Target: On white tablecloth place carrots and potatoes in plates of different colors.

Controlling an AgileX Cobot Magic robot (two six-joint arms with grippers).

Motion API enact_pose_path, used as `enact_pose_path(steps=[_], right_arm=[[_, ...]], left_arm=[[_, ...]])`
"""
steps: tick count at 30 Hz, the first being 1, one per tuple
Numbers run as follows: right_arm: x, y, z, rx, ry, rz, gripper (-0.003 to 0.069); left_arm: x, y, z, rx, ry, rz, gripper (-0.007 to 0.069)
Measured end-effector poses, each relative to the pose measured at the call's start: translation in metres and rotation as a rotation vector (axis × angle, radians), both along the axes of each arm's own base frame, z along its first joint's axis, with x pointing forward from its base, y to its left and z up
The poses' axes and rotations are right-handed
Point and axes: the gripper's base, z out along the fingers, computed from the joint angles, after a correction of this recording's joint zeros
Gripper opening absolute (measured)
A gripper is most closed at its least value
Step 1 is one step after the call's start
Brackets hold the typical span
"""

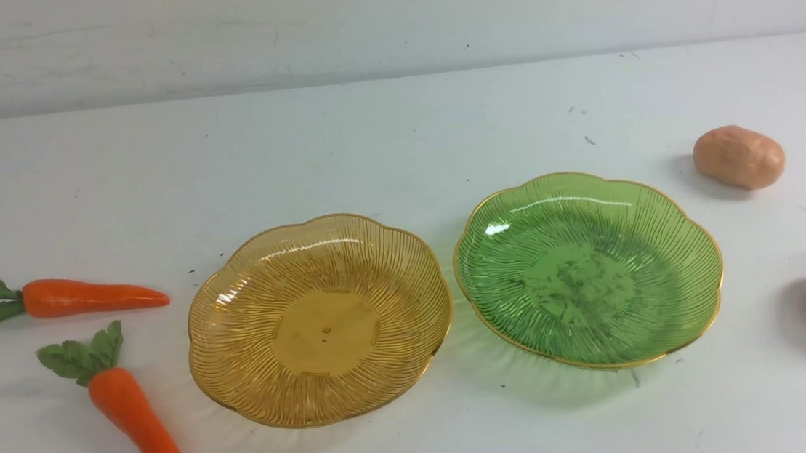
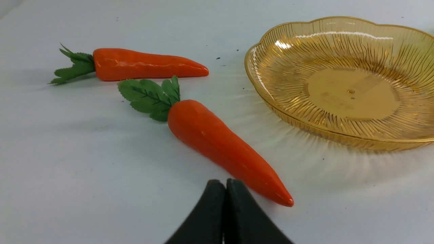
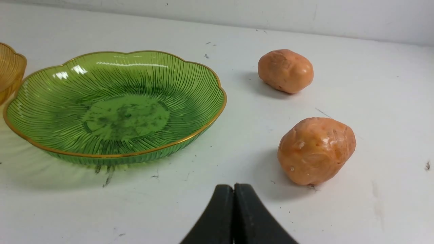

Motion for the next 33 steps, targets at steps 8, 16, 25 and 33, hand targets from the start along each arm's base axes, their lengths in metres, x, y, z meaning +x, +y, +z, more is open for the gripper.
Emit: enact_pose_path(steps=[8,16,25,33], right_arm=[[0.001,0.008,0.008,0.558,-0.031,-0.021,-0.0015],[0.000,0.014,0.015,1.160,0.015,-0.039,-0.0015],[-0.004,0.020,0.030,1.021,0.034,0.046,-0.0015],[-0.019,0.017,0.101,0.751,-0.197,0.157,-0.0015]], left_arm=[[-0.001,-0.007,0.001,-0.352,0.030,0.027,-0.0010],[-0.002,-0.025,0.012,-1.249,0.154,0.067,-0.0010],[-0.001,-0.023,0.019,-1.411,0.107,0.078,-0.0010],[0.002,-0.011,0.038,-1.417,-0.089,0.096,-0.0010]])
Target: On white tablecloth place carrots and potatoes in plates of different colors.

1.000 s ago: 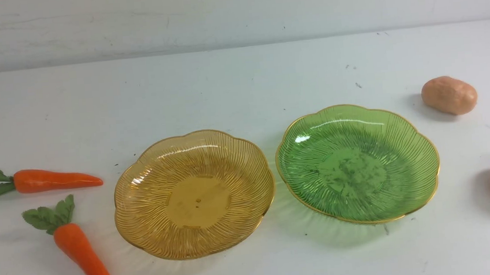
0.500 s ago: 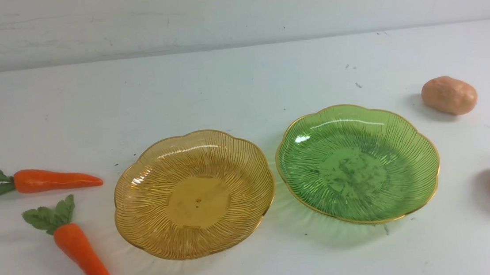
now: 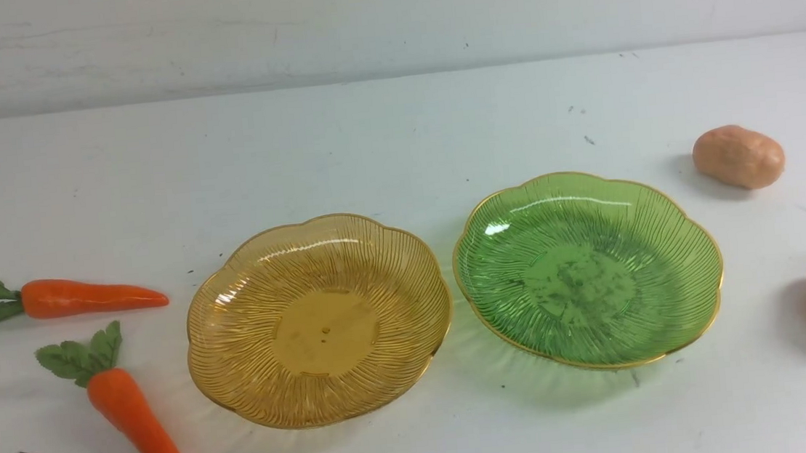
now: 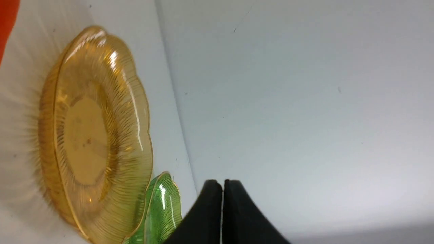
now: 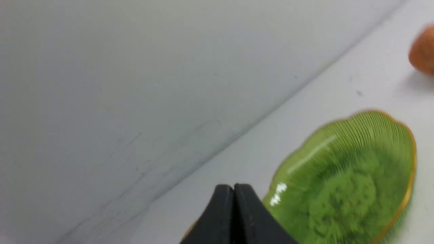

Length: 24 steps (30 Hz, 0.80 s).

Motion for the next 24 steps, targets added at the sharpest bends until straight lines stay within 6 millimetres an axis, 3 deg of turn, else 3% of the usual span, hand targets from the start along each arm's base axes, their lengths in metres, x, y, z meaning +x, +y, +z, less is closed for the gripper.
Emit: enact_pose_path(steps=[2,3,4,9,13,16,20,24], right_arm=[[-0.002,0.000,0.026,-0.104,-0.040,-0.009,-0.0015],[0.000,0.000,0.027,-0.123,-0.036,-0.011,-0.0015],[0.000,0.001,0.038,-0.173,-0.030,-0.003,-0.0015],[0.022,0.008,0.054,-0.387,0.176,0.077,-0.0015],[0.053,0.011,0.035,-0.557,0.520,0.194,-0.0015],[0.067,0.011,0.019,-0.619,0.696,0.250,-0.0015],[0.081,0.010,0.006,-0.681,0.812,0.284,-0.0015],[0.082,0.009,0.005,-0.689,0.817,0.288,-0.0015]], left_arm=[[-0.003,-0.001,0.018,0.112,-0.065,-0.009,-0.0010],[-0.003,-0.001,0.018,0.128,-0.067,-0.011,-0.0010],[-0.004,-0.004,0.034,0.227,-0.100,-0.031,-0.0010],[0.015,-0.019,0.062,0.557,0.019,-0.243,-0.0010],[0.060,-0.032,0.058,0.825,0.436,-0.666,-0.0010],[0.100,-0.028,0.051,0.924,0.668,-0.810,-0.0010],[0.158,-0.019,0.027,0.949,0.924,-0.797,0.0000],[0.195,-0.010,0.016,0.992,1.052,-0.718,0.0046]])
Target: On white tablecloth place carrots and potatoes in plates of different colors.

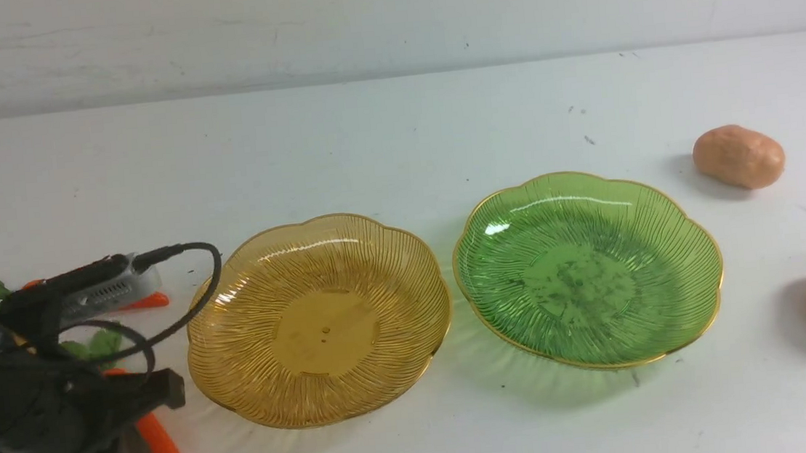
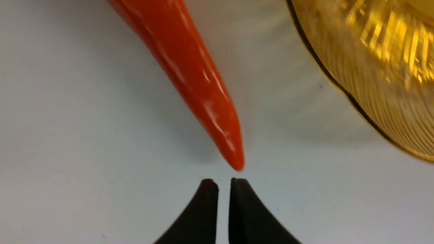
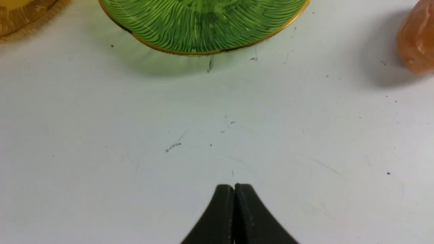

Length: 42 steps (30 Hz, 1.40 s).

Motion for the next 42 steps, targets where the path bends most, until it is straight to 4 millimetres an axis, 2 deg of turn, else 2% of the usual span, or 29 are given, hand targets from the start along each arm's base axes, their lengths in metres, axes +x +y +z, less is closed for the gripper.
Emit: enact_pose_path(steps=[5,11,14,17,22,24,26,27,29,32,36,40,42], right_arm=[[0.000,0.000,0.000,-0.004,-0.001,0.001,-0.0015],[0.001,0.000,0.001,-0.003,-0.009,-0.001,-0.0015],[0.001,0.001,0.001,0.002,-0.011,0.007,-0.0015],[0.001,0.001,0.001,0.013,-0.011,0.008,-0.0015],[0.001,0.002,0.001,0.015,-0.012,0.009,-0.0015],[0.001,0.002,0.001,0.018,-0.013,0.008,-0.0015],[0.001,0.002,0.002,0.029,-0.012,0.008,-0.0015],[0.001,0.003,0.002,0.031,-0.011,0.008,-0.0015],[0.001,0.003,0.002,0.036,-0.013,0.007,-0.0015],[0.001,0.003,0.002,0.038,-0.014,0.007,-0.0015],[0.001,0.003,0.002,0.037,-0.015,0.007,-0.0015],[0.001,0.003,0.002,0.037,-0.016,0.007,-0.0015],[0.001,0.003,0.002,0.037,-0.016,0.007,-0.0015]], left_arm=[[0.023,0.010,-0.005,0.109,-0.045,0.052,0.0155],[0.038,0.017,-0.018,0.185,-0.106,0.090,0.0381],[0.044,0.019,-0.030,0.203,-0.084,0.137,0.0454],[0.047,0.018,-0.041,0.192,-0.055,0.200,0.0484],[0.052,0.018,-0.063,0.193,0.014,0.244,0.0493],[0.053,0.018,-0.070,0.198,0.037,0.240,0.0470],[0.053,0.018,-0.072,0.207,0.051,0.223,0.0403],[0.053,0.019,-0.071,0.216,0.062,0.204,0.0321],[0.055,0.020,-0.057,0.235,0.057,0.172,0.0239],[0.057,0.021,-0.022,0.245,0.012,0.145,0.0227],[0.064,0.010,0.039,0.191,-0.164,0.057,0.0227],[0.071,-0.016,0.057,0.114,-0.272,-0.072,0.0227],[0.077,-0.042,0.052,0.029,-0.310,-0.139,0.0234]])
